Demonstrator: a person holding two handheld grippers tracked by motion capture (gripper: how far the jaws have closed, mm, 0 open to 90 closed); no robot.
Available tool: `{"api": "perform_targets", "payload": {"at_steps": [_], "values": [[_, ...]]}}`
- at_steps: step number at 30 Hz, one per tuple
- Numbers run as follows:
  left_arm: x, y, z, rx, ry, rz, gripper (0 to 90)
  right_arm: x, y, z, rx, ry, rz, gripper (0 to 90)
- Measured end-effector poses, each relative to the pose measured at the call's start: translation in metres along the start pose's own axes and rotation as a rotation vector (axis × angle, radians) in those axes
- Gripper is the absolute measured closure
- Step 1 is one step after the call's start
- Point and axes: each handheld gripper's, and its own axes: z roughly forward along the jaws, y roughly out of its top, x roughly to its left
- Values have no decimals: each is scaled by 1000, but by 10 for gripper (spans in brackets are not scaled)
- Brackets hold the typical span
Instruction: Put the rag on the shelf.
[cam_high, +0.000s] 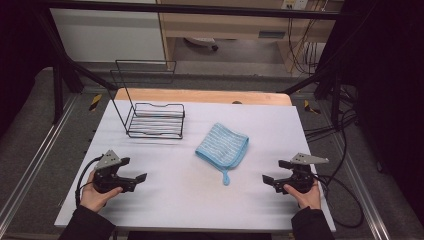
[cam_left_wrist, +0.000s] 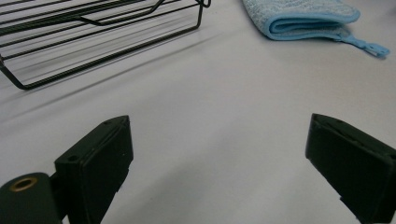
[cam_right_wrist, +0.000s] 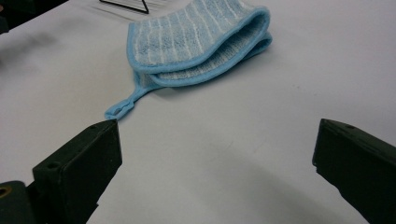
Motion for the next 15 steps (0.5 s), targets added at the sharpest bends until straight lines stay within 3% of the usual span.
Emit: {"api": "perform_targets", "payload": {"at_steps": [10, 15], "values": [[-1, -1, 0, 1, 1, 4, 77, 3, 1, 3, 7, -4, -3, 19], [-1, -2, 0, 0, 9, 2, 79, 11, 3, 10, 26, -1, -11, 19]]}}
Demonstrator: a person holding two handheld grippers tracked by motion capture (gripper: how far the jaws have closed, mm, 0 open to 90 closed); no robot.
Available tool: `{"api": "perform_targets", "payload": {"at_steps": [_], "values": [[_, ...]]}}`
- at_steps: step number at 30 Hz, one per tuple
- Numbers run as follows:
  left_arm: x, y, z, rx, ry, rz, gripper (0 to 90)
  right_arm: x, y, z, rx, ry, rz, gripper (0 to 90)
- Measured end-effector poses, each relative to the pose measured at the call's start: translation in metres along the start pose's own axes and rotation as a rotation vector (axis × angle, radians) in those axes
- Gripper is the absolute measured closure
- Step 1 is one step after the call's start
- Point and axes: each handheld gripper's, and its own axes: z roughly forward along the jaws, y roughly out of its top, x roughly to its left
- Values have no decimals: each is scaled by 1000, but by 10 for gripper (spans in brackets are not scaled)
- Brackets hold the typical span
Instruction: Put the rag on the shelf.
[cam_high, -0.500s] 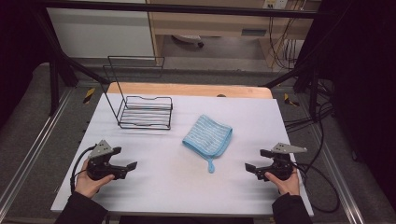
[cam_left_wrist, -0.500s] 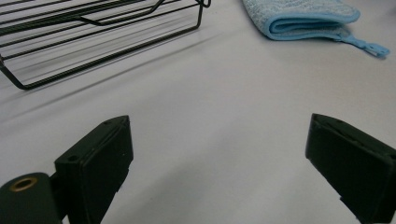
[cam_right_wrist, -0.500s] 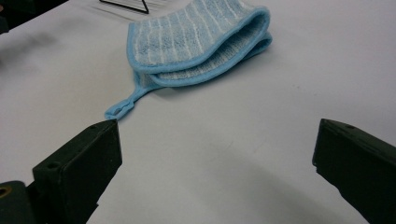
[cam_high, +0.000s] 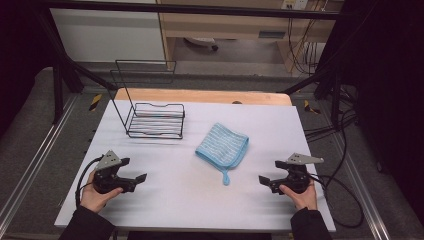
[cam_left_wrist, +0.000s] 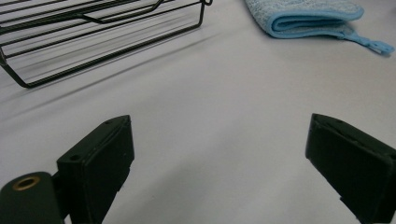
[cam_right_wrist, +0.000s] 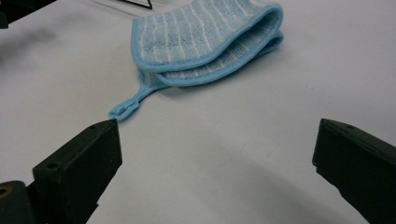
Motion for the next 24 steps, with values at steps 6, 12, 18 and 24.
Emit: {"api": "perform_targets", "payload": {"at_steps": [6, 12, 18, 24], "values": [[-1, 0, 1, 6, 1, 9, 80, 11, 4, 10, 19, 15, -13, 20], [0, 0, 1, 0, 6, -6, 83, 24, 8, 22, 34, 26, -23, 37], [0, 0, 1, 3, 8, -8, 85, 41, 14, 36, 48, 15, -47, 83], [1, -1, 0, 5, 13, -11, 90, 54, 20, 52, 65, 24, -64, 198]]}}
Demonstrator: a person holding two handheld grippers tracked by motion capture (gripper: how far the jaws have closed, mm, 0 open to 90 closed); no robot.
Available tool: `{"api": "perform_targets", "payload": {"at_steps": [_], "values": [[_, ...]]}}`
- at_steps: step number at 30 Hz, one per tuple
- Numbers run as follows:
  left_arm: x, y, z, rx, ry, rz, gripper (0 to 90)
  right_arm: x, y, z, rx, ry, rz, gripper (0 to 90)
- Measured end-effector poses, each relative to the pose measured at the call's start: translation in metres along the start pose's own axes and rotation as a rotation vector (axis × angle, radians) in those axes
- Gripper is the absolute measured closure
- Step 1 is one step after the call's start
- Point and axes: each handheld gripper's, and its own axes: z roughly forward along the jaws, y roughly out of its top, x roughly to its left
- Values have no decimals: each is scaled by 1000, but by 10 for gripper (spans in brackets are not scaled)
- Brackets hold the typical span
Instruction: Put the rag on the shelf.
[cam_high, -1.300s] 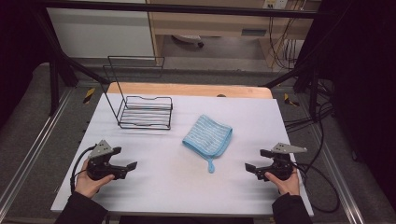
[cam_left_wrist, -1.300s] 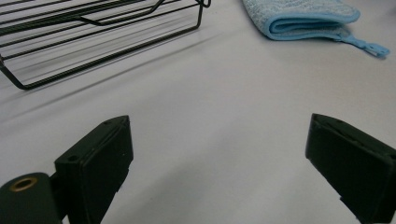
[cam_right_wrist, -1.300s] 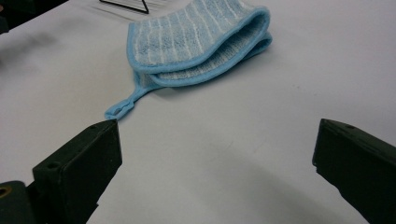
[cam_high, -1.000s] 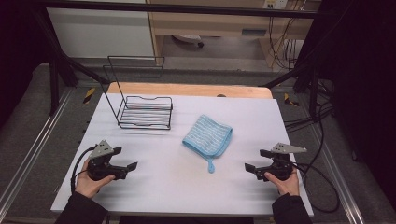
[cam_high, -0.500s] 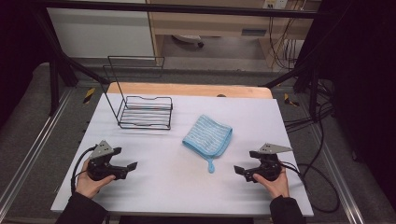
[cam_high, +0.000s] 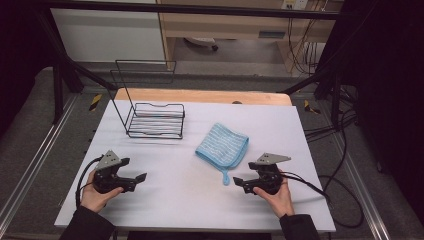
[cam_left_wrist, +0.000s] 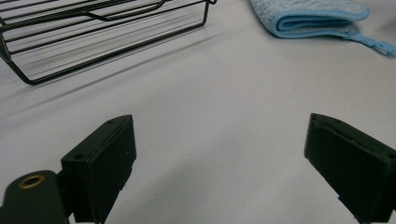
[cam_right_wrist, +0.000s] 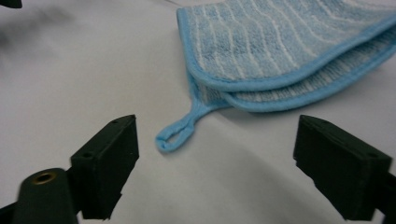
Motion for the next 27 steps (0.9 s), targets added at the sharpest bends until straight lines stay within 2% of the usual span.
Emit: {"api": "perform_targets", "payload": {"at_steps": [6, 11, 15, 17, 23, 24, 27], "values": [[0, 0, 0, -2, 4, -2, 94, 12, 10, 16, 13, 20, -37, 365], [0, 0, 0, 3, 5, -1, 99, 17, 18, 28, 20, -15, -76, 463], [0, 0, 0, 3, 5, -1, 102, 12, 24, 40, 27, -30, -81, 471], [1, 0, 0, 3, 5, -4, 103, 9, 27, 46, 36, -53, -102, 462], [0, 0, 0, 6, 10, -1, 106, 8, 33, 70, 77, -52, -135, 447], [0, 0, 0, 4, 9, -2, 106, 8, 33, 73, 88, -58, -149, 445], [0, 0, 0, 8, 8, 0, 109, 7, 32, 77, 88, -65, -149, 441]]}}
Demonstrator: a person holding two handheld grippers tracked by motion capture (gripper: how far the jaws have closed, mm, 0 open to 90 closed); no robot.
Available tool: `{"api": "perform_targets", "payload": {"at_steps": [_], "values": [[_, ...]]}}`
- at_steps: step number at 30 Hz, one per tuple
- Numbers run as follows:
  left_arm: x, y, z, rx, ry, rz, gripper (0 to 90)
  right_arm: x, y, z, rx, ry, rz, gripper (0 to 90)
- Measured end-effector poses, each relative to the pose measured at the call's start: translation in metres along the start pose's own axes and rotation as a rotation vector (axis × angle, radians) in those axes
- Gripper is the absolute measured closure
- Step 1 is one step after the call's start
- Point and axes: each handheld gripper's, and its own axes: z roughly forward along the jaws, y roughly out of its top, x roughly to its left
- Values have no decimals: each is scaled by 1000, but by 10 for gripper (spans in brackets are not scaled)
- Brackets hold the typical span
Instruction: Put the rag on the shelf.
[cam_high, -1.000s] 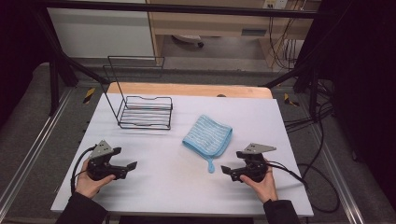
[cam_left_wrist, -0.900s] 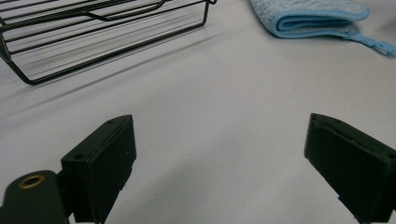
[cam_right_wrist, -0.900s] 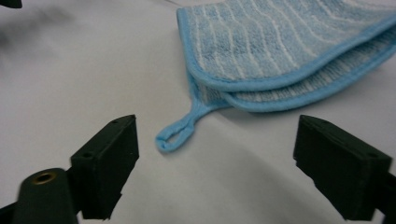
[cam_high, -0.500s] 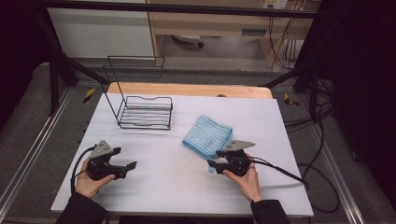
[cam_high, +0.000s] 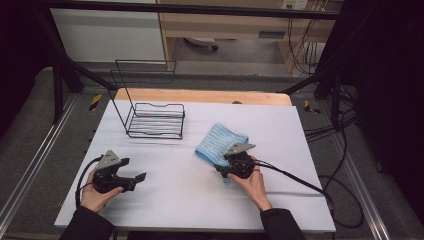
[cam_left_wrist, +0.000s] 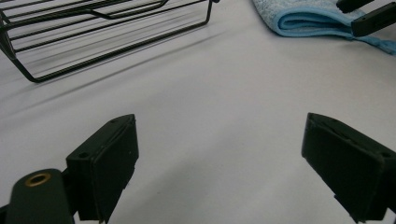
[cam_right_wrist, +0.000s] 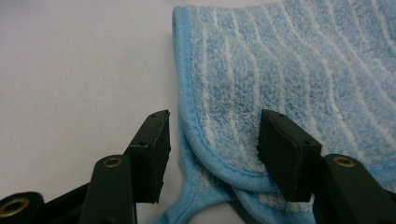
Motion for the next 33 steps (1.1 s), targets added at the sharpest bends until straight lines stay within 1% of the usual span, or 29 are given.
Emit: {"api": "perform_targets", "payload": {"at_steps": [2, 5, 8, 10, 14, 17, 22, 24, 27, 31, 33], "values": [[0, 0, 0, -2, -1, -4, 110, 0, -1, 1, 1, -9, -16, 440], [-1, 1, 0, -1, -2, 3, 111, 2, -3, 2, 1, -23, -41, 454], [-1, 0, 0, 0, -2, 3, 111, 3, -3, 2, 7, -43, -56, 491], [0, 0, 0, 0, -1, 1, 113, 4, -3, 2, 10, -62, -83, 530], [1, 0, -1, -2, 2, -3, 114, 5, -3, 3, 24, -81, -119, 573], [0, 0, 0, -1, 1, -5, 116, 4, -3, 2, 27, -88, -133, 624], [-1, 0, 1, 3, 0, -3, 116, 2, -2, 2, 34, -93, -142, 697], [-1, 0, 1, 4, 1, -2, 116, 0, -1, 2, 36, -88, -127, 725], [0, 0, 1, 3, 2, -3, 117, -1, 1, 1, 36, -79, -117, 754], [0, 0, 1, 4, 1, -2, 119, 0, 1, -1, 23, -78, -108, 775], [0, 1, 1, 2, 0, -1, 119, 1, 2, -3, 15, -65, -102, 777]]}}
